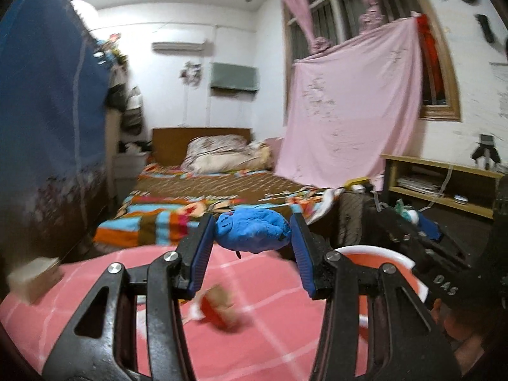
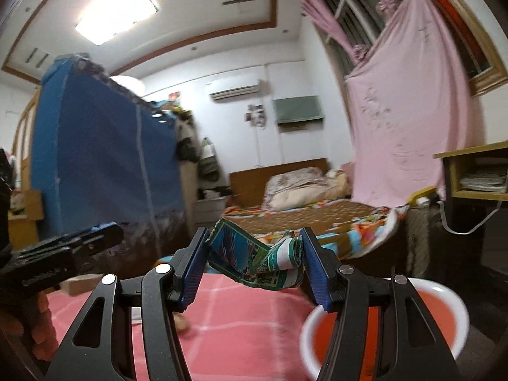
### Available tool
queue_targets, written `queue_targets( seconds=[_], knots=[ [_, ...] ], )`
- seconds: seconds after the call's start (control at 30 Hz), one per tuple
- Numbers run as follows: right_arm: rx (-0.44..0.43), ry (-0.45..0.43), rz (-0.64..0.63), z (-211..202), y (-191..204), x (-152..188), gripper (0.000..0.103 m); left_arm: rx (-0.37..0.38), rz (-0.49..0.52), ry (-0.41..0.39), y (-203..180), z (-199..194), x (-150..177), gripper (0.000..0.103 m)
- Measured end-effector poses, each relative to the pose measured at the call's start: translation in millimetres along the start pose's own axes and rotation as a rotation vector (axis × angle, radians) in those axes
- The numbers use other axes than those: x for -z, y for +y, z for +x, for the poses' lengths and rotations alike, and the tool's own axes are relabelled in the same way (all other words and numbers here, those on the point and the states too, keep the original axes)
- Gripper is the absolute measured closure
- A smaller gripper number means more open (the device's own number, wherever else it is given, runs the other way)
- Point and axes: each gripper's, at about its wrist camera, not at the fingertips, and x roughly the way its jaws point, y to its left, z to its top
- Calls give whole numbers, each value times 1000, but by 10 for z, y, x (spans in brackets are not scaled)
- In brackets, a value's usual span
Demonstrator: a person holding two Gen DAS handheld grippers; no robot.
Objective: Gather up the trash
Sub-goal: 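Lift the blue sponge and green wrapper toward the bucket, then open the left tool over the bucket while the right tool releases the green wrapper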
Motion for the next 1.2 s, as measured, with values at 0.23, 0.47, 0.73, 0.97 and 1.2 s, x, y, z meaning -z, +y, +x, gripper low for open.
queue_targets(
  seconds=[0.23,0.47,0.73,0.97,1.2],
  knots=[
    [146,10,44,-8,-445,17,47,100,67,-40,-401,165,-52,72],
    [235,73,78,45,-724,134,47,193,46,49,-595,498,16,72],
    [305,159,142,77,-958,274,45,285,-13,218,-861,900,170,72],
    [333,221,171,115,-1069,346,45,321,-72,356,-1001,1190,303,72],
    [366,262,210,99,-1189,400,43,326,-109,439,-1086,1352,401,72]
  ],
)
